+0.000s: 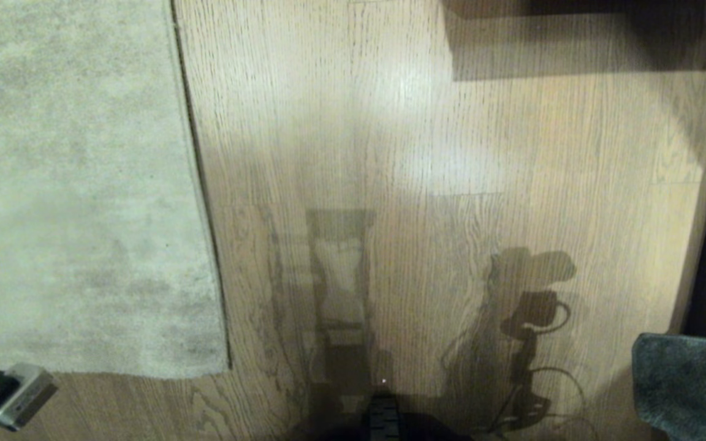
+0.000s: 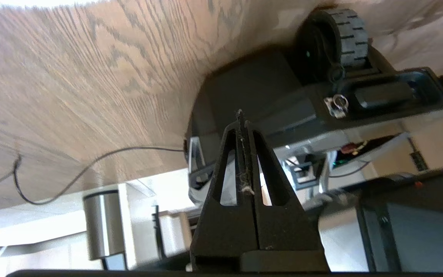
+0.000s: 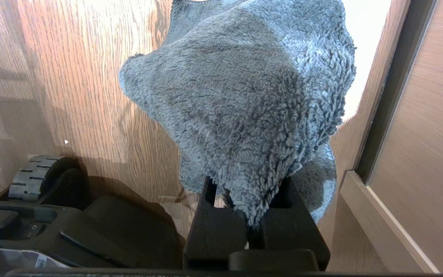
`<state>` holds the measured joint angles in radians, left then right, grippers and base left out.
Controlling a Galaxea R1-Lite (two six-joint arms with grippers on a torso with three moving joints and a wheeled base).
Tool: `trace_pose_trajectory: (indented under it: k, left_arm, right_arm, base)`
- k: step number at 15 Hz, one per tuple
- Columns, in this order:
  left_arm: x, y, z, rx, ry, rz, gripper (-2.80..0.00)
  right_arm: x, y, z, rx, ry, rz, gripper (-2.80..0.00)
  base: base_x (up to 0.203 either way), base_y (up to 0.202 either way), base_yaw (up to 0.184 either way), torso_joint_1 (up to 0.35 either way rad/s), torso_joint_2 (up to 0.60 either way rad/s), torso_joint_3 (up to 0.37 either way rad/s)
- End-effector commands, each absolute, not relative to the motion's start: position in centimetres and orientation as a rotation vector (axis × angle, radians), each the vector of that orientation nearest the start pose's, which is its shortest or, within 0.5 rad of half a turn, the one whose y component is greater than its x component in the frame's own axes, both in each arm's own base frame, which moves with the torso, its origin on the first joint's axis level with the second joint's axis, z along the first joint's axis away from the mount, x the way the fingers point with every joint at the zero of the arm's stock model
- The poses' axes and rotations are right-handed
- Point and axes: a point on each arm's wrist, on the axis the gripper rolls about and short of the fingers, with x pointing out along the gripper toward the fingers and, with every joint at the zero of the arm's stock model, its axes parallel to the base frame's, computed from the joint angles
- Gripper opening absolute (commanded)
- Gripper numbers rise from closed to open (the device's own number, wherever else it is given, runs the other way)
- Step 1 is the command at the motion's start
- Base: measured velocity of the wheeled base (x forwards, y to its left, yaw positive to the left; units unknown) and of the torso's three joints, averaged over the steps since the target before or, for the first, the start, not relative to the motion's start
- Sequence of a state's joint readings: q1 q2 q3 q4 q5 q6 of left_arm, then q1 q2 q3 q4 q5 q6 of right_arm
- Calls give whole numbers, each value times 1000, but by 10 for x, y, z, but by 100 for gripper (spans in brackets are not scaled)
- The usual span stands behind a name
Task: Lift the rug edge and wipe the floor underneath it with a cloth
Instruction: Lift up the carpet
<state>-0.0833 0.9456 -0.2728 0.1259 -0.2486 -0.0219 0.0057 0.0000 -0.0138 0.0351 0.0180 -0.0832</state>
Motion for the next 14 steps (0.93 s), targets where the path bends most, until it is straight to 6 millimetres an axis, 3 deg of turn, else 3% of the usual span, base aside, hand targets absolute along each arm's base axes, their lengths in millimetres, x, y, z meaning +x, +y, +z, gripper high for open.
trace_pose_trajectory:
  k: [1, 3, 4, 8, 11, 14]
  left_arm:
    - [99, -16, 116, -57, 849, -298, -280]
    - [113, -21, 110, -1, 864, -260, -280]
    - [119, -24, 108, 25, 871, -244, 0]
    - [154, -37, 86, 112, 914, -177, 0]
    - [184, -51, 62, 194, 859, -69, 0]
    - [201, -63, 41, 245, 787, 51, 0]
  right_arm:
    - [-24, 0, 76, -83, 20, 25, -280]
    - [-24, 0, 76, -84, 22, 25, -280]
    - [-24, 0, 76, -84, 22, 25, -280]
    - [-24, 0, 76, -84, 21, 25, -280]
    - [-24, 0, 76, -84, 20, 25, -280]
    - [-24, 0, 76, -84, 20, 25, -280]
  base:
    - [0, 0, 0, 0, 0, 0]
    - [0, 0, 0, 0, 0, 0]
    - [0, 0, 0, 0, 0, 0]
    - [0, 0, 0, 0, 0, 0]
    - [0, 0, 0, 0, 0, 0]
    - [0, 0, 0, 0, 0, 0]
